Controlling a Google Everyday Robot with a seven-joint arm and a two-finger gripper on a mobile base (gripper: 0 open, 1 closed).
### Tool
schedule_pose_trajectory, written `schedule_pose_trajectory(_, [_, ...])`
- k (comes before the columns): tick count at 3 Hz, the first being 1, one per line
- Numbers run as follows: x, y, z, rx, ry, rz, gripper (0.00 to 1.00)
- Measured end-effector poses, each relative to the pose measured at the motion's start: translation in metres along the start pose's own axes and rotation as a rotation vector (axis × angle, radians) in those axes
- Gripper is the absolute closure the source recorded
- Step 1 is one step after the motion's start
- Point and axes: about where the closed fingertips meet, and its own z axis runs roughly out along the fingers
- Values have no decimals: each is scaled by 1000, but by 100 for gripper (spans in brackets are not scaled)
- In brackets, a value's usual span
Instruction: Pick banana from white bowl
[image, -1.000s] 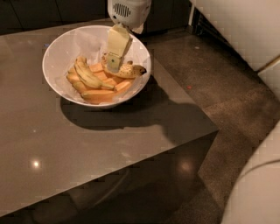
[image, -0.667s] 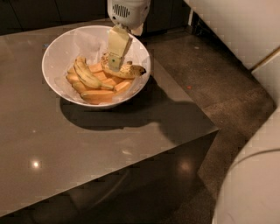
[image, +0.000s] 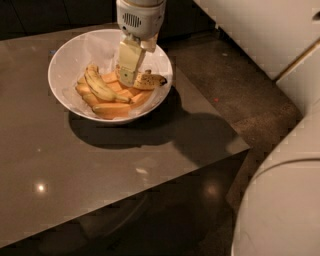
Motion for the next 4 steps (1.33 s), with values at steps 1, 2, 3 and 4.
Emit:
schedule_pose_trajectory(1, [-5, 9, 11, -29, 11, -7, 32])
schedule_pose_trajectory(2, [-7, 10, 18, -43, 24, -5, 32])
schedule_pose_trajectory(3, [-8, 11, 22, -50, 30, -4, 32])
schedule_pose_trajectory(4, [-8, 7, 27, -53, 39, -2, 32])
